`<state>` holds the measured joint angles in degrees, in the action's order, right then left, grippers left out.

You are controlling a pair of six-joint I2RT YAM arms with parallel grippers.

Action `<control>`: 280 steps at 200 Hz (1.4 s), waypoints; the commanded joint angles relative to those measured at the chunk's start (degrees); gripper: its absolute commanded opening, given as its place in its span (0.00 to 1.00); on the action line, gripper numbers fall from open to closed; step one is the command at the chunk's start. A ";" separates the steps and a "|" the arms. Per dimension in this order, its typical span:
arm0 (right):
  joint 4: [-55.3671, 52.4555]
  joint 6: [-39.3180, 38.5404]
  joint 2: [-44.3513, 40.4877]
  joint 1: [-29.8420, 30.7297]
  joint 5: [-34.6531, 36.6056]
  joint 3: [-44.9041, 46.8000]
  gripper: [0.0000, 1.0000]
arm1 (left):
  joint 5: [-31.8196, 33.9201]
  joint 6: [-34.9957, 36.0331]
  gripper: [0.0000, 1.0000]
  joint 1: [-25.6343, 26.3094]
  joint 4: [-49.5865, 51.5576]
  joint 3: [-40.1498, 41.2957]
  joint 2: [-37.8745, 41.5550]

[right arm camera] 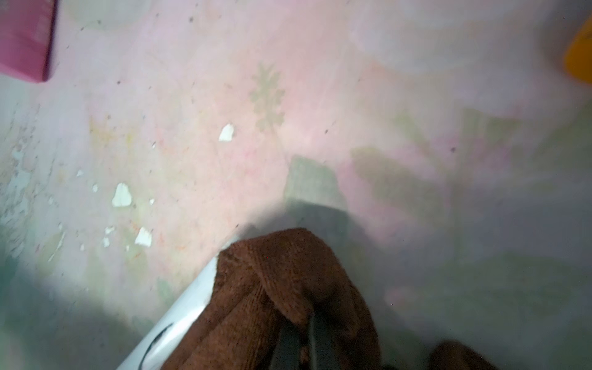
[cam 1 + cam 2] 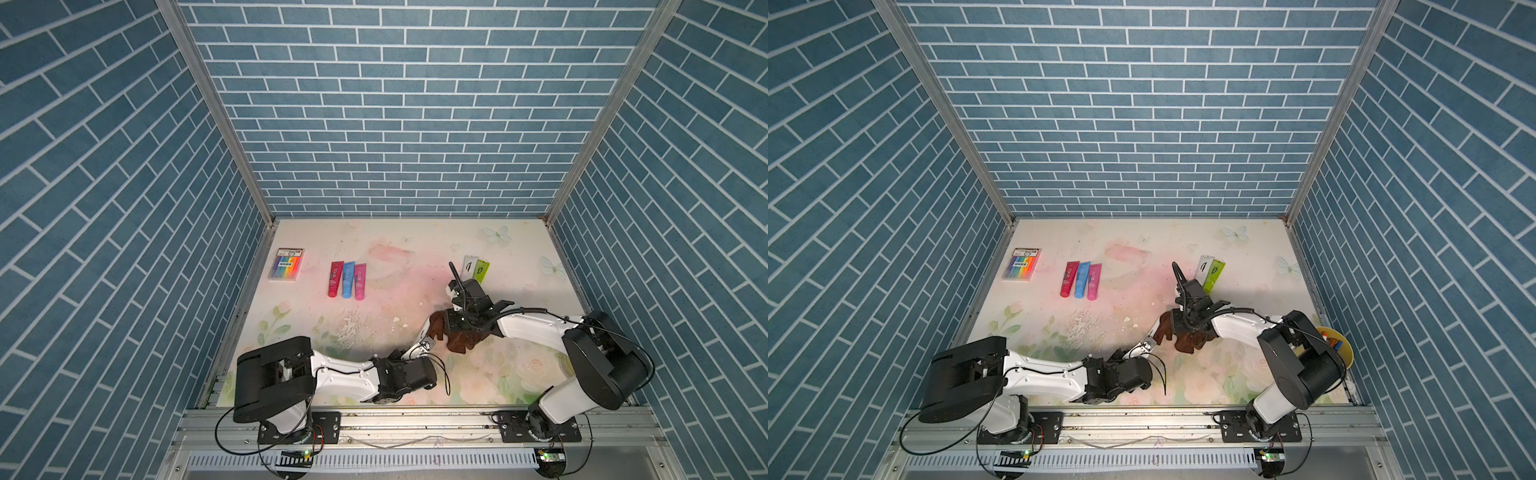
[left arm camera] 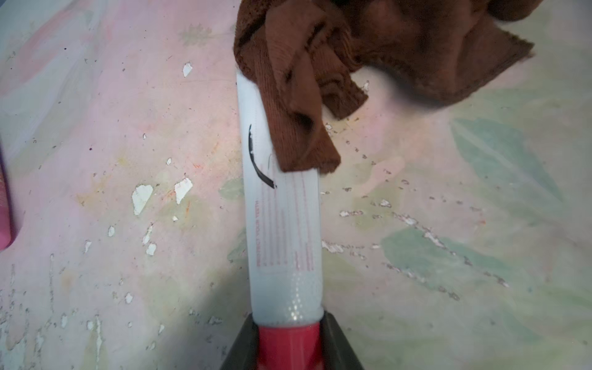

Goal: Wipe the surface of the toothpaste tube
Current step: Wipe the dirt from the toothpaste tube.

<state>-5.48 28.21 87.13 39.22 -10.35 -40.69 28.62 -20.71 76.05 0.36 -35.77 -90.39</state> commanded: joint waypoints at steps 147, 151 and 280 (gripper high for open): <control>1.62 4.35 10.32 1.01 -2.69 0.25 0.00 | 12.65 -0.47 0.00 9.01 3.04 -2.24 -2.32; 0.92 4.11 9.73 0.09 -1.55 0.54 0.00 | 12.71 -0.54 0.00 9.08 3.07 -2.22 -2.24; -2.85 0.99 -7.50 4.40 -10.09 -1.45 0.00 | 8.48 2.10 0.00 8.45 -0.31 -0.36 -0.04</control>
<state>-9.41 30.13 79.99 40.56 -13.34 -39.86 37.41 -19.51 84.86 1.56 -36.16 -90.43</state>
